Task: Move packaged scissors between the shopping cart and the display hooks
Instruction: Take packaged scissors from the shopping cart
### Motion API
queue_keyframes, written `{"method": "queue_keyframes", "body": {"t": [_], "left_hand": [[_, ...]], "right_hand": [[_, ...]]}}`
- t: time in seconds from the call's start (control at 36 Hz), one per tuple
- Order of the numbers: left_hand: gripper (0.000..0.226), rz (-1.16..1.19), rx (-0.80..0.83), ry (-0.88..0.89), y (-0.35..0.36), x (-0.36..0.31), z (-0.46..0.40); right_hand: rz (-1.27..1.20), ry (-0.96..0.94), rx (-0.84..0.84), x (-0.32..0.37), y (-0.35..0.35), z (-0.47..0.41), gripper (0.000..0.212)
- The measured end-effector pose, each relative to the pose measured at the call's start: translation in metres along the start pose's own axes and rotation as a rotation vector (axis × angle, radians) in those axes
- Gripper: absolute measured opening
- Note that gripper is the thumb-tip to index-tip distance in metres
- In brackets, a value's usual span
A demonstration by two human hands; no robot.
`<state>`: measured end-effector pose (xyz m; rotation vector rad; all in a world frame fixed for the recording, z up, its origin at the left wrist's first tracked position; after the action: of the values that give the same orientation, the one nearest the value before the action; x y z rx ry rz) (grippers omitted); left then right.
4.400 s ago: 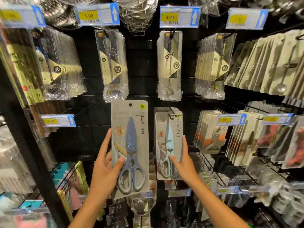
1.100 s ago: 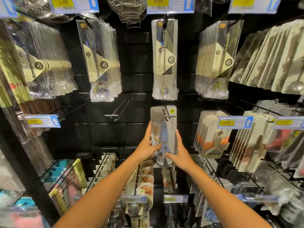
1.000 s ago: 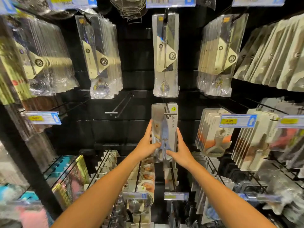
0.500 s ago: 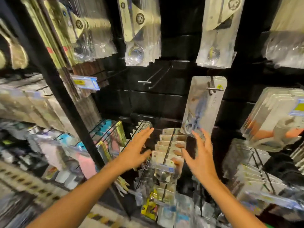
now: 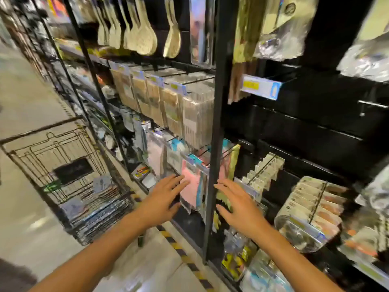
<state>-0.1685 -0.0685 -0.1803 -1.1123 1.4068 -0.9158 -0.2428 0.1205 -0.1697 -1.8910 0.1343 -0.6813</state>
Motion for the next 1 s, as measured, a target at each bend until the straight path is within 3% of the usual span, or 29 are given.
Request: {"method": "queue_keyframes", "body": {"t": [0.11,0.28,0.5,0.75,1.0], "left_hand": [[0.073,-0.024,0.003,-0.138,-0.008,0.083,0.048],[0.074,0.003,0.171,-0.412,-0.007,0.214,0.129],[0.072,-0.064,0.122,-0.630,-0.017,0.333,0.232],[0.083,0.020,0.237,-0.865,0.012,0.413,0.278],[0.068,0.003,0.335,-0.990,0.035,0.479,0.238]], "right_hand": [[0.021,-0.106,0.103,0.058,0.047,-0.057,0.060],[-0.052,-0.194,0.359,0.145,0.138,-0.132,0.060],[0.014,-0.295,0.560,0.219,0.249,-0.201,0.062],[0.018,-0.360,0.770,0.234,0.320,-0.258,0.057],[-0.028,-0.415,0.843,0.196,0.392,-0.354,0.056]]}}
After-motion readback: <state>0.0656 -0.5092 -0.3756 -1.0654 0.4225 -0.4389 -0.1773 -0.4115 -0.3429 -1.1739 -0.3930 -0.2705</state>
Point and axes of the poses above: each hand's wrist, its own z-axis away from the middle knuckle, its own y-axis out of the palm, x = y × z, the point moved 10 cm from there along -z, towards the middle knuckle, and after that the axes turned 10 degrees about -y, right-handed, at the moved point
